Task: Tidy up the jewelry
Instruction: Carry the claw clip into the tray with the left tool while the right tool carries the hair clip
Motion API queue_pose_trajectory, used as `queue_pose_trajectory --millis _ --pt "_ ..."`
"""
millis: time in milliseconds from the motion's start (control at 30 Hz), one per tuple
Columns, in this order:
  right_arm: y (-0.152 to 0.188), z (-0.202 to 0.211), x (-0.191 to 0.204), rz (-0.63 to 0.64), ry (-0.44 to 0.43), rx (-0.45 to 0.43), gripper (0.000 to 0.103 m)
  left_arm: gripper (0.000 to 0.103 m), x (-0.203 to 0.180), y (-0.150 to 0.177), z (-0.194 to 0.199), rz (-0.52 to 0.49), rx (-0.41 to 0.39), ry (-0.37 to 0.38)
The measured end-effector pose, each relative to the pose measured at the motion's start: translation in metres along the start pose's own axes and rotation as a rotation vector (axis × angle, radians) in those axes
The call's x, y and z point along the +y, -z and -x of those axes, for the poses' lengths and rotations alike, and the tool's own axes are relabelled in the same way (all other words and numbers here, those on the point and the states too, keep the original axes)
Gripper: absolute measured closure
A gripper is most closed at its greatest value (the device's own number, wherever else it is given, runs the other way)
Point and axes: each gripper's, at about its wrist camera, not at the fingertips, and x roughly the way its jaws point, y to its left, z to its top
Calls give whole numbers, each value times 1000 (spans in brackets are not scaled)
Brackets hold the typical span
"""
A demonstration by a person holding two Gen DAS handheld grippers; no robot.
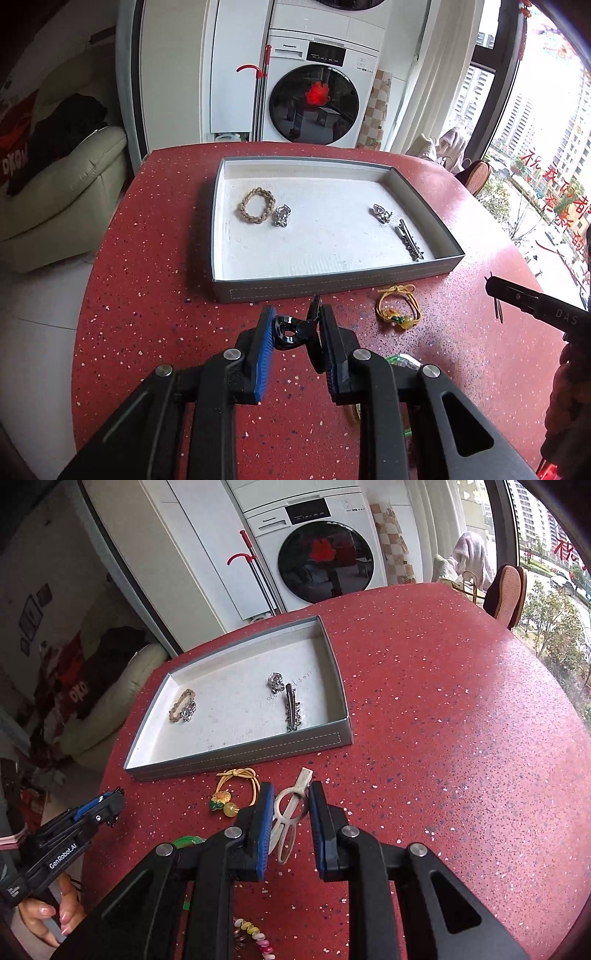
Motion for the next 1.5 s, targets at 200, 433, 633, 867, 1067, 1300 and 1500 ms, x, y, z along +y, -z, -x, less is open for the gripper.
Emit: queue_pose_trajectory --millis 200,433,633,867,1067,1300,1500 --pt "-31 -3 6 14 -21 -12 82 61 -4 -37 -10 -22 -26 -30" --pt "-68 -22 19 39 -42 -9 82 61 -4 -72 -30 -22 -41 -44" --pt "-86 -53 33 53 -56 21 82 61 0 -85 -60 -22 -14 -71" --pt "-85 -93 43 73 -46 78 82 61 5 -81 -97 -19 32 -109" --pt "-81 -118 38 68 -26 120 82 61 5 -72 -118 -37 68 -138" --pt "-71 -135 34 89 25 144 82 60 1 -66 -128 -71 76 -185" --pt "-68 -132 41 145 55 126 82 60 -3 -62 -129 -83 74 -202"
